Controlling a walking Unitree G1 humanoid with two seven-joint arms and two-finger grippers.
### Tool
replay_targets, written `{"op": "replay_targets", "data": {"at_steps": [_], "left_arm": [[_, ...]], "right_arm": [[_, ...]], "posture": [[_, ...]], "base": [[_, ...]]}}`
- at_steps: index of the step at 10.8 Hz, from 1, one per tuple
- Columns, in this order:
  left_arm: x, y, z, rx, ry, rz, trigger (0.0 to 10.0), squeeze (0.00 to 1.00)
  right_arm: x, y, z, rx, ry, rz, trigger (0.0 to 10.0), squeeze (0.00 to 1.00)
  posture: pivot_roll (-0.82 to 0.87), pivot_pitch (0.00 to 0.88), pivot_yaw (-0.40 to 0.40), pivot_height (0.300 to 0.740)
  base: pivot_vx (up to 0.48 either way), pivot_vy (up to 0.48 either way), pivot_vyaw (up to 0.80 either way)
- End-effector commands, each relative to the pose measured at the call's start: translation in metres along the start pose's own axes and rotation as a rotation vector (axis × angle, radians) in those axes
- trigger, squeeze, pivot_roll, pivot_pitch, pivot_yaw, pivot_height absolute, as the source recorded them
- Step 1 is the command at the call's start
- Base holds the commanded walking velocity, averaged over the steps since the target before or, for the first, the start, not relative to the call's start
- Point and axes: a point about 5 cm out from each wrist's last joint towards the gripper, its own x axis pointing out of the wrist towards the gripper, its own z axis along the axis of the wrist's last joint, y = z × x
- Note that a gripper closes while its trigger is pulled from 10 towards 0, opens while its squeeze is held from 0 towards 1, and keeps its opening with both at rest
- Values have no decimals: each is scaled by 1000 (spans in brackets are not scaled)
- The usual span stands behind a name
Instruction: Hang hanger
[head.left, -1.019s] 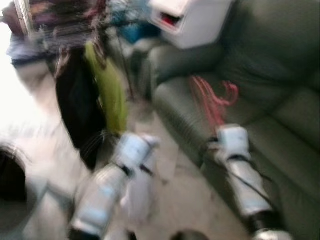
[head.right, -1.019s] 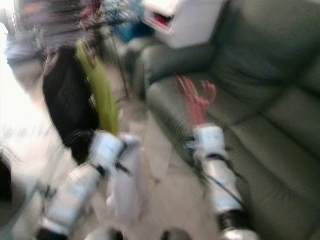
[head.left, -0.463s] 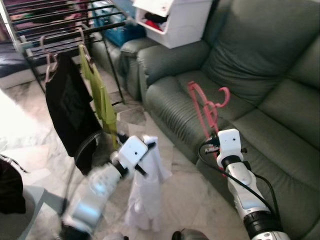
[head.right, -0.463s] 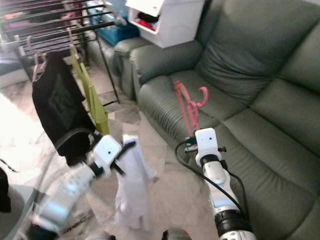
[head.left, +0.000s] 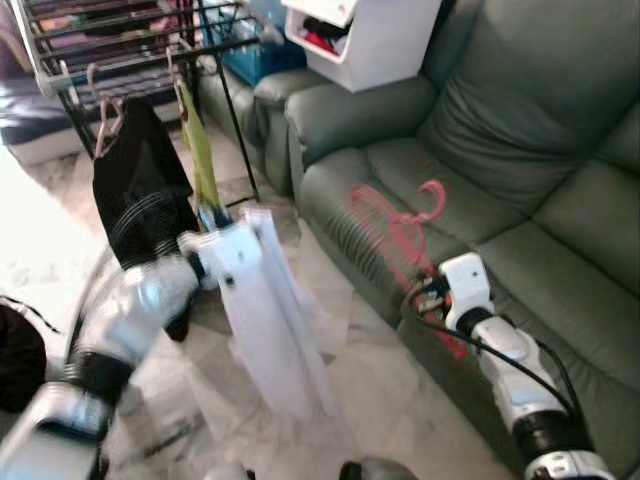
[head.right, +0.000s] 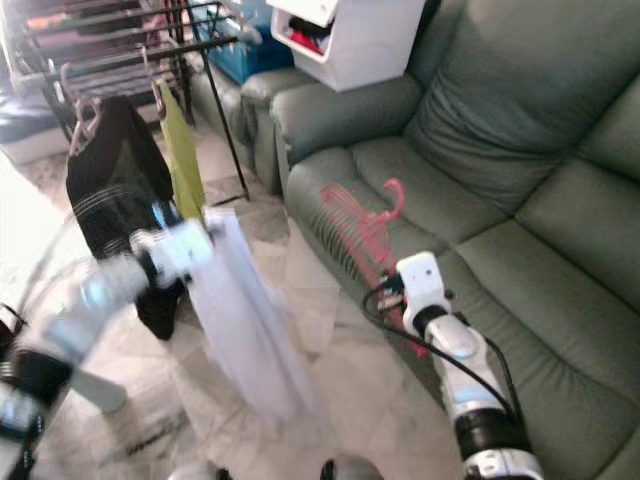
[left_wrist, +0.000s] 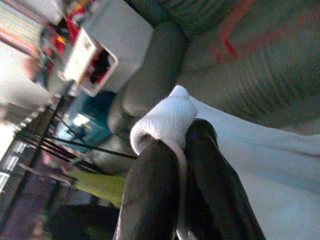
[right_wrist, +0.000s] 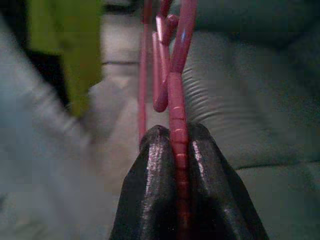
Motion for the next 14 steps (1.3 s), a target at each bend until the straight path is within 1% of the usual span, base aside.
{"op": "replay_targets", "data": {"at_steps": [1, 2, 3, 4, 5, 6, 7, 8, 9, 10, 11, 12, 13, 14], "left_arm": [[0, 2, 1, 43, -23, 0, 10000, 0], [0, -6, -2, 85, -45, -60, 10000, 0], [-1, -10, -6, 109, -43, -79, 10000, 0], [1, -11, -10, 160, -46, -79, 10000, 0], [1, -10, -10, 174, -42, -75, 10000, 0], [3, -9, -12, 186, -46, -72, 10000, 0], [4, -8, -12, 174, -47, -61, 10000, 0], [6, -8, -10, 118, -54, -48, 10000, 0], [8, -11, -9, 11, -57, -11, 10000, 0], [8, -16, -10, -95, -46, 31, 10000, 0], [5, -26, -9, -270, -36, 73, 10000, 0], [-4, -36, -7, -350, -39, 95, 10000, 0], [-21, -48, -6, -420, -34, 137, 10000, 0], [-30, -53, -5, -441, -25, 158, 10000, 0]], "right_arm": [[-1, 4, 4, 5, -4, 67, 10000, 0], [-6, 6, 4, -8, -1, 169, 10000, 0], [-9, 2, 5, -20, 11, 204, 10000, 0], [-18, -4, 7, -43, 46, 312, 10000, 0], [-22, -6, 10, -54, 58, 366, 10000, 0], [-29, -7, 14, -71, 74, 449, 10000, 0], [-36, -8, 17, -78, 96, 523, 10000, 0], [-35, -12, 18, -113, 101, 516, 10000, 0], [-26, -19, 22, -142, 87, 404, 10000, 0], [-18, -21, 24, -186, 64, 281, 10000, 0], [-11, -16, 27, -144, -1, 168, 10000, 0], [-9, -8, 27, -68, -66, 60, 10000, 0], [-13, 10, 24, 36, -134, -28, 10000, 0], [-19, 19, 19, 39, -145, -39, 10000, 0]], "posture": [[-27, 0, -13, 740], [-28, 1, -13, 740], [-28, 1, -13, 740], [-29, 2, -13, 740], [-30, 5, -15, 740], [-30, 5, -15, 740], [-30, 5, -15, 740], [-38, 5, -14, 740], [-38, 5, -14, 740], [-35, 2, -10, 740], [-33, 3, -11, 740], [-24, 5, -16, 740], [-18, 7, -17, 740], [-8, 11, -21, 740]], "base": [[0, 0, 0], [0, 0, 0], [0, 0, 0], [0, 0, 0], [0, 0, 0], [0, 0, 0], [0, 0, 0], [0, 0, 0], [0, 0, 0], [0, 0, 0], [0, 0, 0], [0, 0, 0], [0, 0, 0], [0, 0, 0]]}}
